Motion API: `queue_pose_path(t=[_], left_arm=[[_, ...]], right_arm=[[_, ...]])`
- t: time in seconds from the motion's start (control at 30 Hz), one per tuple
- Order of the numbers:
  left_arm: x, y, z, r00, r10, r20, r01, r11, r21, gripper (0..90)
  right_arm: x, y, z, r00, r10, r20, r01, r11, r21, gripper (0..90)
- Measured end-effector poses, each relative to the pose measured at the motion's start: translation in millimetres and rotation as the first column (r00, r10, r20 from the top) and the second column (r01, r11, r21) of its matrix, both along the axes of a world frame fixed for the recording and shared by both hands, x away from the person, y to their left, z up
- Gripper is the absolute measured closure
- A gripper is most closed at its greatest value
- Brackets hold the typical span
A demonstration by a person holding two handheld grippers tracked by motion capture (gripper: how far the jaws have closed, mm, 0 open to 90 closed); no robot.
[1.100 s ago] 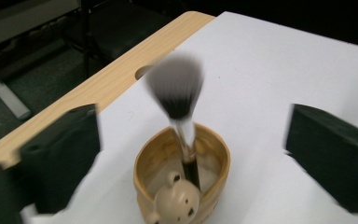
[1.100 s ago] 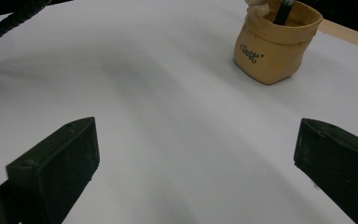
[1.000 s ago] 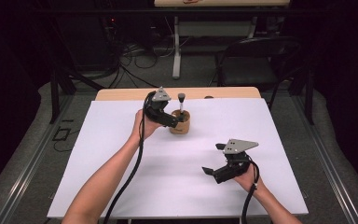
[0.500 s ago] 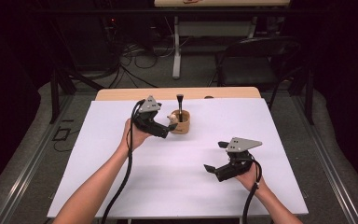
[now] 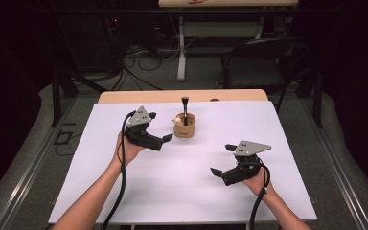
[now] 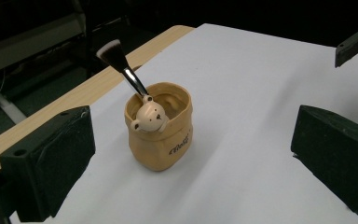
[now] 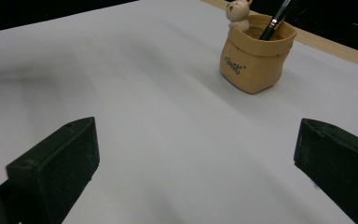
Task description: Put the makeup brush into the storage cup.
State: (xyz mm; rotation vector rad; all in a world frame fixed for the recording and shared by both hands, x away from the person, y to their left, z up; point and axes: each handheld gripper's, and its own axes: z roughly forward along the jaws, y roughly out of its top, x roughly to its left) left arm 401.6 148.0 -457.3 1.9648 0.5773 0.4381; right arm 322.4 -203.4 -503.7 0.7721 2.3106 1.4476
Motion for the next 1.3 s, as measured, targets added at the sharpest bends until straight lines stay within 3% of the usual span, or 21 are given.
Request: queue_pose_path(t=[0.9, 1.13, 1.17, 1.3], left_arm=[[-49.9, 40.3, -9.0, 0.9990, 0.009, 0.044, -0.005, 0.9964, -0.084, 0.0], [-62.3, 55.4, -17.1, 0.9989, 0.029, 0.037, -0.026, 0.9965, -0.079, 0.0], [-62.5, 57.6, -18.3, 0.9994, 0.014, 0.030, -0.011, 0.9960, -0.089, 0.0], [-68.4, 67.1, -20.6, 0.9990, 0.035, 0.028, -0.032, 0.9939, -0.106, 0.0]], right_arm=[[-7.0, -7.4, 9.0, 0.9986, -0.015, 0.050, 0.013, 0.9991, 0.040, 0.0], [-11.6, -12.5, 12.4, 0.9980, -0.019, 0.060, 0.016, 0.9987, 0.049, 0.0], [-12.1, -13.2, 13.1, 0.9979, -0.017, 0.063, 0.014, 0.9985, 0.053, 0.0], [-13.9, -14.2, 14.6, 0.9978, -0.013, 0.065, 0.009, 0.9983, 0.058, 0.0]])
